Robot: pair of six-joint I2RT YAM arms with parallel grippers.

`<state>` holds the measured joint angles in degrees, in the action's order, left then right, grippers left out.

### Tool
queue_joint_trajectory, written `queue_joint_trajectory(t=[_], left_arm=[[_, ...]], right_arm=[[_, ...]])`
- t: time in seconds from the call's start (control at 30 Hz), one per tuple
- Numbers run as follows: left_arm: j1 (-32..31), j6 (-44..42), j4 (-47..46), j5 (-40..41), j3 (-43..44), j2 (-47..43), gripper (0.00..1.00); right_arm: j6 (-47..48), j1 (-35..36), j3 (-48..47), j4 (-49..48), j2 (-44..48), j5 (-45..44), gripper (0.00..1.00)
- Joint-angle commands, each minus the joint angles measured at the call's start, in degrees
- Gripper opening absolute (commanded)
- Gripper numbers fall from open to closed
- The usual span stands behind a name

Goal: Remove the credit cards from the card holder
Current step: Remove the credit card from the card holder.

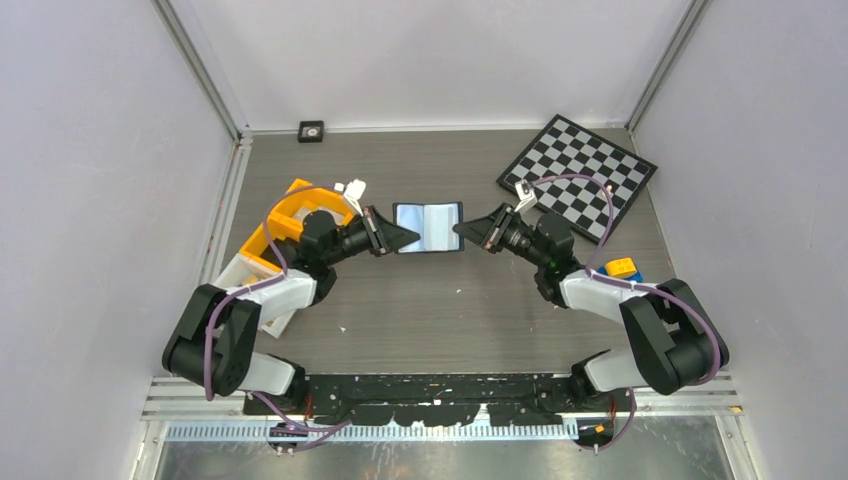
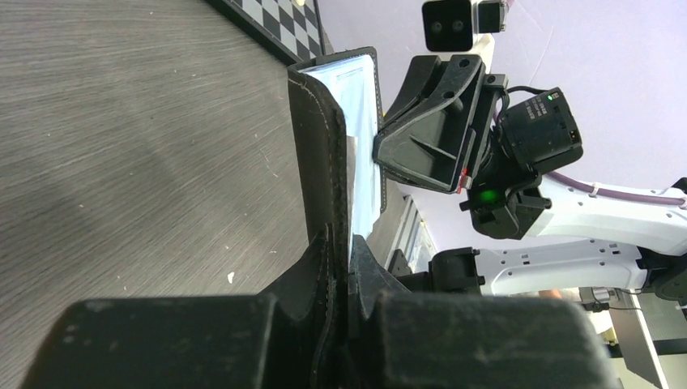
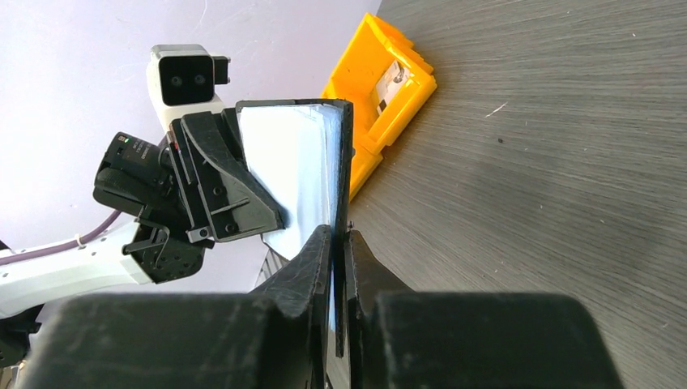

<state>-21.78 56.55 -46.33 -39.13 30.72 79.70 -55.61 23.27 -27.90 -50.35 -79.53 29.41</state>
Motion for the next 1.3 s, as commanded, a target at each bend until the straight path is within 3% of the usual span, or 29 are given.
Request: queue_joint_trajectory(t=[0.0,0.23,0.4,0.47,0.63,0.7,0.77,0.93,1.1,1.27], left_arm=[[-0.58,-0.61,-2.99,-1.07,1.38,0.64,0.0],[-1.51,-0.82,-2.67,-1.69,2.49,2.59,0.01],[-1.86,-2.55,0.38,-0.55,2.94,3.37,0.09],[-1.86,-4.08,3.04,0.24,3.39,3.32,0.2],[-2.18,-6.58,8.68,3.39,3.54,3.45,0.67],[-3.37,-7.43,10.22,4.7,4.35,4.74,0.79],[-4.96,-9.06,13.24,5.38,6.16,6.62,0.85],[-6.7,-10.56,16.76,7.16,8.48,11.09,0.92],[-7.06,-10.9,19.23,6.34,11.1,15.41,0.94],[-7.22,-10.84,19.89,5.14,12.74,17.9,0.81]], right_arm=[[2.75,1.28,-3.1,2.67,0.81,-0.23,0.12],[7.27,4.16,-5.49,9.96,0.91,-2.47,0.08],[7.97,6.83,-7.03,12.28,1.25,-3.04,0.01],[8.53,7.51,-7.28,15.11,2.67,-5.03,0.0],[9.65,7.92,-6.73,26.12,5.31,-11.68,0.01],[10.47,8.18,-5.14,25.74,5.3,-12.02,0.01],[9.94,8.14,-3.8,23.47,4.97,-11.71,0.0],[11.37,8.68,-3.64,24.29,5.2,-12.1,0.0],[11.78,8.67,-2.21,20.58,4.66,-10.69,0.01],[11.29,8.67,-1.6,17.84,5.84,-8.07,0.01]])
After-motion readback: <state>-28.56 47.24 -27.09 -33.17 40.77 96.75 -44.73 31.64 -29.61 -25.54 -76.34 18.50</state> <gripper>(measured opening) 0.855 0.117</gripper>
